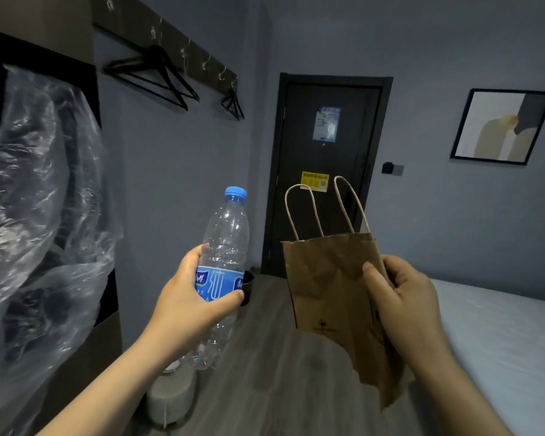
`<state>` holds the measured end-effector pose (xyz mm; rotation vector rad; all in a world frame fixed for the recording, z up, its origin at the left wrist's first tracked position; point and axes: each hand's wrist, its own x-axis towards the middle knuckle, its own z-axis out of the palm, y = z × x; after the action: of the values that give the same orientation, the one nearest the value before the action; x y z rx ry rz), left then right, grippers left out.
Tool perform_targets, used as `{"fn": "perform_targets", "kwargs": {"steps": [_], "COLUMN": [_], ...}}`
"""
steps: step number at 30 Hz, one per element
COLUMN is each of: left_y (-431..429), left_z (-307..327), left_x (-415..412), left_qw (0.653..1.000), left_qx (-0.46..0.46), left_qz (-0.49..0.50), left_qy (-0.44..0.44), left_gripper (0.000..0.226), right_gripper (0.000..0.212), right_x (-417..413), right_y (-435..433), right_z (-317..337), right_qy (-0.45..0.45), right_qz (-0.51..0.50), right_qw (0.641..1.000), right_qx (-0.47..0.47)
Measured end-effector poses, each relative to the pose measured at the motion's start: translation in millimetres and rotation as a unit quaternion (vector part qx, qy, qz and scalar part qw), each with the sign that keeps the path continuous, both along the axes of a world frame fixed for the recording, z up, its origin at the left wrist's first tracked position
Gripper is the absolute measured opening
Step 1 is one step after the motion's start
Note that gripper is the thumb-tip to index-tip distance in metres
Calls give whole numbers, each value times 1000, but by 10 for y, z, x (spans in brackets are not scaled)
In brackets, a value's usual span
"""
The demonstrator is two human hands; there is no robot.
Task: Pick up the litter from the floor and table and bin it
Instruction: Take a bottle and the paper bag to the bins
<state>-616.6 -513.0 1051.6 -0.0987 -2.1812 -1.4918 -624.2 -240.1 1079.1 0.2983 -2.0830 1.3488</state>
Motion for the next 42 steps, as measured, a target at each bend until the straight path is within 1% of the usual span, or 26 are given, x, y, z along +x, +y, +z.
{"fn": "perform_targets", "kwargs": {"steps": [3,7,15,18,21,28,32,35,37,39,42], "left_y": [-74,-149,20,86,171,274,164,19,-101,-239,-488], "left_z": [0,22,-176,-261,-313,-373,-541,-677,-771,-867,-1007], "left_x": [-607,-1382,-2770,-3323,-3888,-5141,-5734,-6182,-6522,-6884,-7435], "left_qw": [1000,1000,998,998,998,996,993,992,991,990,988], "left_qx": [11,15,8,-5,1,14,24,13,10,10,31], "left_qz": [-4,-12,-29,-23,-8,27,50,59,70,76,80], "left_qy": [-1,-18,-60,-65,-63,-83,-108,-115,-116,-119,-129], "left_gripper": [76,79,85,86,85,83,85,87,85,81,85], "right_gripper": [17,17,14,17,17,16,15,11,9,8,7], "right_x": [-607,-1378,-2719,-3297,-3932,-5371,-6081,-6605,-6973,-7354,-7914], "right_y": [-72,-162,-112,-52,8,131,44,-99,-220,-357,-588], "right_z": [9,13,-247,-352,-451,-521,-667,-834,-951,-1058,-1202], "right_qy": [-13,-28,-66,-60,-60,-87,-110,-134,-151,-166,-196], "right_qz": [-7,-11,-1,10,22,58,90,109,119,118,108], "right_qw": [1000,999,998,998,998,994,989,984,980,977,972], "right_qx": [1,17,19,8,5,16,32,49,56,62,67]}}
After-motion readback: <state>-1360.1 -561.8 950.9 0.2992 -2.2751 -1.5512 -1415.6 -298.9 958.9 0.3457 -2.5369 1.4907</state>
